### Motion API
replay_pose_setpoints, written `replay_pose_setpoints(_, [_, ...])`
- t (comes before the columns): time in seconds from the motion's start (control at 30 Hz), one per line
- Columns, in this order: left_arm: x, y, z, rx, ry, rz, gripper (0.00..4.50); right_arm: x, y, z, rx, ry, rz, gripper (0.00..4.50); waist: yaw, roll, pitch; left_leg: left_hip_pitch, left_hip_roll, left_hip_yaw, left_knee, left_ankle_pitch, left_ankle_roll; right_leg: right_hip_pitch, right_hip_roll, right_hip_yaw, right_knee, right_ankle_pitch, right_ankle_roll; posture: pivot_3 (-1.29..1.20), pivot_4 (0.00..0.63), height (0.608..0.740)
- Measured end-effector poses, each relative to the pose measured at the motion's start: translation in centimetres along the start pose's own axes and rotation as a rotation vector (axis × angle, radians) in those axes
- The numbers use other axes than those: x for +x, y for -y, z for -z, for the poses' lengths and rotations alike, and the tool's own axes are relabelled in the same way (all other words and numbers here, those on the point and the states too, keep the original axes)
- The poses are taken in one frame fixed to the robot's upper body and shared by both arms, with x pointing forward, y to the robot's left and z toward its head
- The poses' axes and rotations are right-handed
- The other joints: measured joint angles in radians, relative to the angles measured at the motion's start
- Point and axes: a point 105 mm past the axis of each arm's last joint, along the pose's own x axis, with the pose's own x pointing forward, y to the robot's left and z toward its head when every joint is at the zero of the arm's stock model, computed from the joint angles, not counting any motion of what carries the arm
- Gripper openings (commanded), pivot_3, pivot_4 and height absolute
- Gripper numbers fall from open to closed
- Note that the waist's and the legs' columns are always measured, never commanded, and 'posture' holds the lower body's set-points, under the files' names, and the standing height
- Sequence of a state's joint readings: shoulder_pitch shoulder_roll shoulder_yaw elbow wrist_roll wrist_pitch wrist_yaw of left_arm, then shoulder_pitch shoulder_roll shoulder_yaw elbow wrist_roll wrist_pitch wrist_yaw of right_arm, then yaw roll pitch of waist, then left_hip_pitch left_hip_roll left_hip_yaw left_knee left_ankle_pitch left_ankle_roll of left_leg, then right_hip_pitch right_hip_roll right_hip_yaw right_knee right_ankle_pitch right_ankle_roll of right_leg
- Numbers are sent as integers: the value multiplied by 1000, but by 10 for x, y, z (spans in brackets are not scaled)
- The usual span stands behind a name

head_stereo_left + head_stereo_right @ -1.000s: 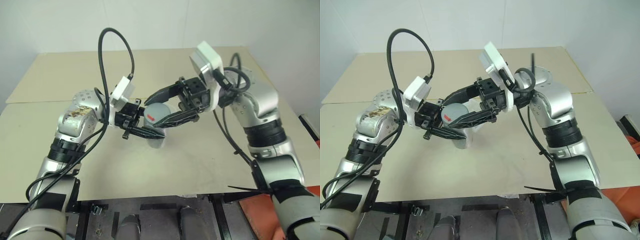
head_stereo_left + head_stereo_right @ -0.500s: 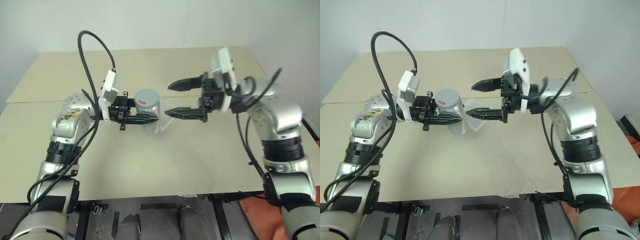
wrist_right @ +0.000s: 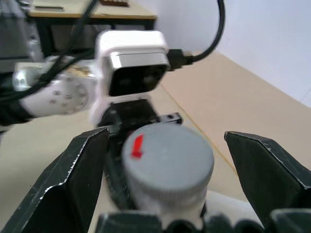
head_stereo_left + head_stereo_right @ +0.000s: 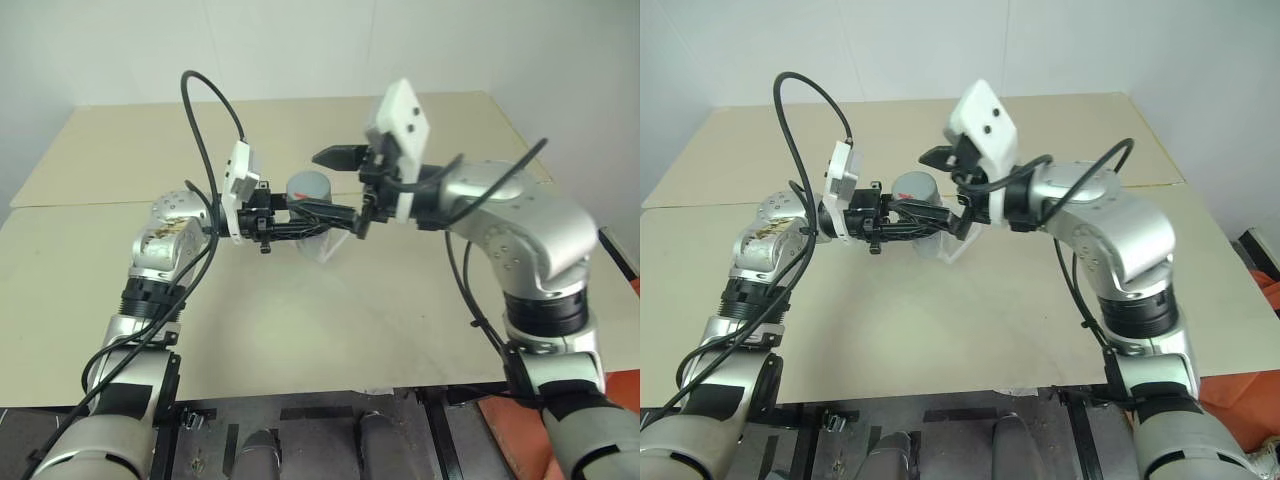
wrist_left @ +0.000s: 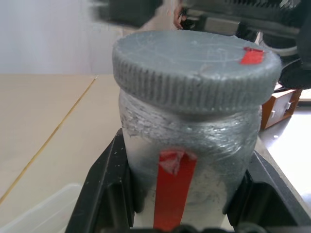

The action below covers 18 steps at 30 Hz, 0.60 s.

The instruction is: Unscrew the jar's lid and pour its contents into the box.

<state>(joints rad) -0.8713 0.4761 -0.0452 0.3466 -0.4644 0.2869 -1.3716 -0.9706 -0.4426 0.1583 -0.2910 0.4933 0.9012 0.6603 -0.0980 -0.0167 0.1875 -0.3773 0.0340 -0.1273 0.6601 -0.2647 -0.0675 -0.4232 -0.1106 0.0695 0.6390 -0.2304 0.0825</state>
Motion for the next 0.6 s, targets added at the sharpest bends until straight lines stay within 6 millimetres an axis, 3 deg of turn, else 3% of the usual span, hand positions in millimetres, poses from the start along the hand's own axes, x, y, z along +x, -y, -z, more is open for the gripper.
replay_pose_setpoints(0.33, [-3, 0, -1, -5, -1, -19, 1905, 15, 2, 3, 15, -2, 8, 4441, 0, 0, 0, 0, 0, 0, 0, 0, 0, 0, 0, 0, 0, 0, 0, 0, 150, 740])
replay_pose_setpoints(0.6, [-14, -1, -3, 8, -30, -26, 1905, 6, 3, 2, 34, 6, -41, 4441, 0, 0, 0, 0, 0, 0, 0, 0, 0, 0, 0, 0, 0, 0, 0, 0, 150, 740])
